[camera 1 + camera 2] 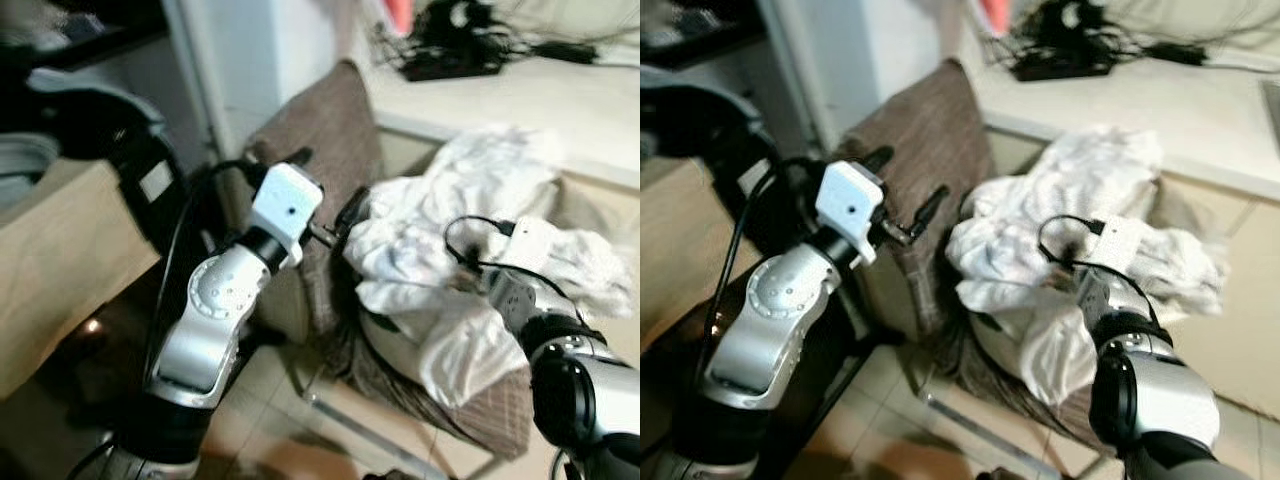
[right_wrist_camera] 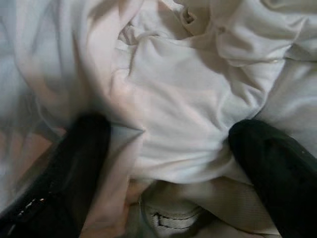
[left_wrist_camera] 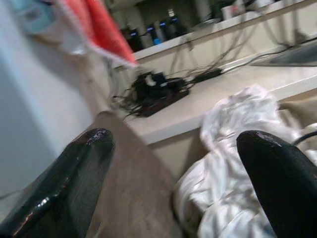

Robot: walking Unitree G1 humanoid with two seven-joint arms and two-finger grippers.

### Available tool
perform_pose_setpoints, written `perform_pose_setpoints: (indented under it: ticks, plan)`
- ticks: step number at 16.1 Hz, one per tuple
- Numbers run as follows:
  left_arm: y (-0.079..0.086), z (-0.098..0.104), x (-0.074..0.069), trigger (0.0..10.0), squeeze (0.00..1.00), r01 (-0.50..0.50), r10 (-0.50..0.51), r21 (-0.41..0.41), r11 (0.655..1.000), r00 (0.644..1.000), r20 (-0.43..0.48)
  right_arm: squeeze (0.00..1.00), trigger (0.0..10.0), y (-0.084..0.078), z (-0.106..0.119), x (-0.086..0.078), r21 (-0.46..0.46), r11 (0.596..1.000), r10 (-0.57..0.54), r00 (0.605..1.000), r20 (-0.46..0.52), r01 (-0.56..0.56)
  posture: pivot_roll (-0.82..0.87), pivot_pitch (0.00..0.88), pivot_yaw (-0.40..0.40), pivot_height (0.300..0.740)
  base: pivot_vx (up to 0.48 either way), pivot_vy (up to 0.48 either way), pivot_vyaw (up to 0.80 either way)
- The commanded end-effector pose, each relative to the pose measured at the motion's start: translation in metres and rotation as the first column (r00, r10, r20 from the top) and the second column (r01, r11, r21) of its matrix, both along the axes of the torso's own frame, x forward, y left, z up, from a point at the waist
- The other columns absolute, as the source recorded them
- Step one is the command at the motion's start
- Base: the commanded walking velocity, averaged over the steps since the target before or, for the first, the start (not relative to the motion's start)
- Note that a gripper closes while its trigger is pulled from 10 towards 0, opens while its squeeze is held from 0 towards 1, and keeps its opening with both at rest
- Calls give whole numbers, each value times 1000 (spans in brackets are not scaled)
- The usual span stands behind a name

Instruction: Clothes washing

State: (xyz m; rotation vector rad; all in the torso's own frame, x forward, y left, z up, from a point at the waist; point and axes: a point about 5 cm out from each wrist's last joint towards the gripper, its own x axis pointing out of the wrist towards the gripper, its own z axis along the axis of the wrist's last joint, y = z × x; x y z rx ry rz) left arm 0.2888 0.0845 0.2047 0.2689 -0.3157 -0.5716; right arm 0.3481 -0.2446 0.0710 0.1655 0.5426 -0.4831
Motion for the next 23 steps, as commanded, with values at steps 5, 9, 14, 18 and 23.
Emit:
perform_pose_setpoints:
  ticks: [5,9,14,18,23]
  plan:
    - [3,3,-2,10000,0,-26,26,2,1000,1000,1,0,0,-9,-4,-5,-98,995,32,999,-30,-35,71,33,-13,740,0,0,0]
    - [4,3,-2,10000,0,-39,39,9,999,999,3,0,0,8,-5,0,-96,990,100,995,-11,-100,77,29,-15,740,0,0,0]
    - [5,4,-2,10000,0,-64,64,21,998,998,20,0,0,21,-11,-1,-91,981,172,985,-19,-173,95,27,-33,740,0,0,0]
    - [5,-2,-4,10000,0,-86,86,17,996,996,2,0,0,30,-1,7,-158,954,264,964,31,-256,107,21,-32,740,0,0,0]
    - [4,-4,-1,10000,0,-87,87,24,996,996,-1,0,0,33,-12,1,-130,955,269,963,6,-266,97,9,-39,740,0,0,0]
